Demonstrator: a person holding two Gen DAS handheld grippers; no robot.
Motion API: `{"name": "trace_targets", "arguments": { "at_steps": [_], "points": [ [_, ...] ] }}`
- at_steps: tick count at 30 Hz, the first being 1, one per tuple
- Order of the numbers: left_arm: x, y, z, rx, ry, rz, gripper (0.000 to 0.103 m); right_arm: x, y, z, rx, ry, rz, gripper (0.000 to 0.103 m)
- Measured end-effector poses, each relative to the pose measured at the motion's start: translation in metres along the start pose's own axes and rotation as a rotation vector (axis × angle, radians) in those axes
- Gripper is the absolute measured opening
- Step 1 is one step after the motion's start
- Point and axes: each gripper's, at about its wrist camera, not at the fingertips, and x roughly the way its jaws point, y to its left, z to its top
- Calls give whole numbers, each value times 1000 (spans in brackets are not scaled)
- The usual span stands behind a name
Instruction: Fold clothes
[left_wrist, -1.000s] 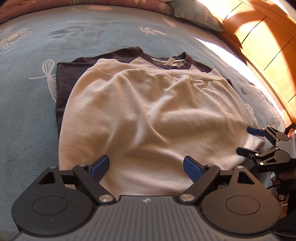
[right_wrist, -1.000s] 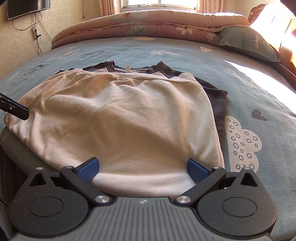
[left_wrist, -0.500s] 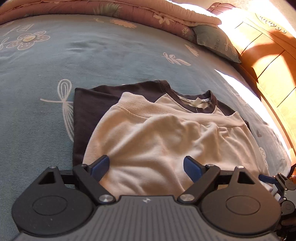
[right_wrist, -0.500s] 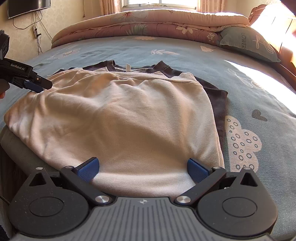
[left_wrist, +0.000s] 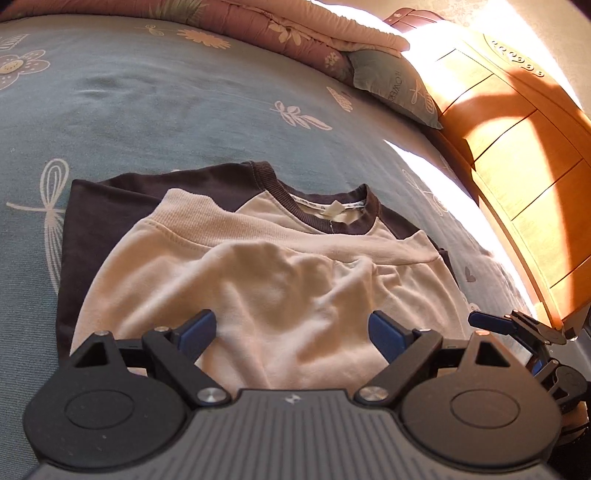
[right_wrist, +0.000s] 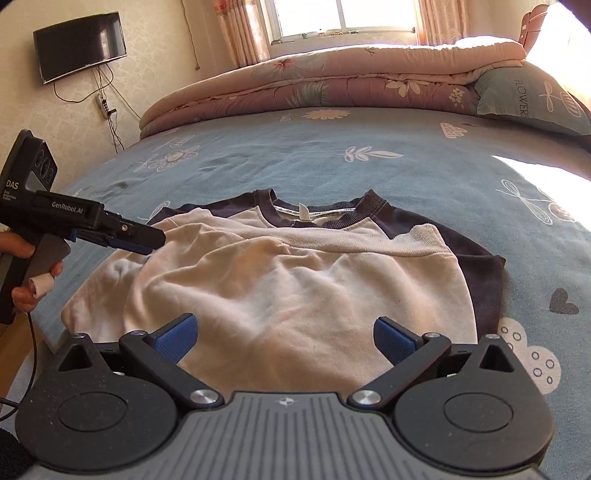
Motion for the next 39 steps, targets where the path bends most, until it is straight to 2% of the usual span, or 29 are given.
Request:
{"name": "trace_targets", "arguments": {
  "at_steps": [2,5,7,10,12,15,18,20,21,22,25,29,31,34,39],
  "points": [
    [-2,4,-1,-16,-15,-15,90,9,-1,8,10,4,5,103],
    [-8,2,0,-1,-32,55,90,21,-20,-2,55,37,-61,103],
    [-12,1,2,1,-40,99,89,10,-40,-15,121,25,-89,103],
    [-23,-2,4,-8,-62,29,89,-13,-62,-28,226,4,-127,103],
    [-27,-8,2,-2,-69,3,90,-31,-63,-32,258,-23,-122,103],
    [-19,-14,-5,21,-46,33,90,-30,-53,-35,234,-5,-125,103],
    [-13,-6,-11,-27,-25,147,89,-28,-43,-37,207,16,-130,103],
    [-21,0,-11,-62,-45,172,89,-27,-37,-38,190,29,-133,103],
    [-27,0,-10,-76,-54,184,89,-27,-37,-41,190,40,-166,103],
    [-34,-2,-9,-66,-63,199,89,-29,-38,-42,191,41,-190,103],
    [-50,-13,-11,-15,-64,175,90,-45,-38,-44,213,9,-178,103],
    [-52,-28,-23,16,-27,106,90,-48,-35,-53,238,20,-135,103],
    [-47,-31,-33,23,11,106,90,-41,-38,-62,269,52,-151,103],
    [-39,-34,-48,31,71,113,90,-41,-41,-69,287,32,-142,103],
    [-45,-39,-68,84,122,138,90,-44,-44,-73,314,2,-124,103]
  ]
}}
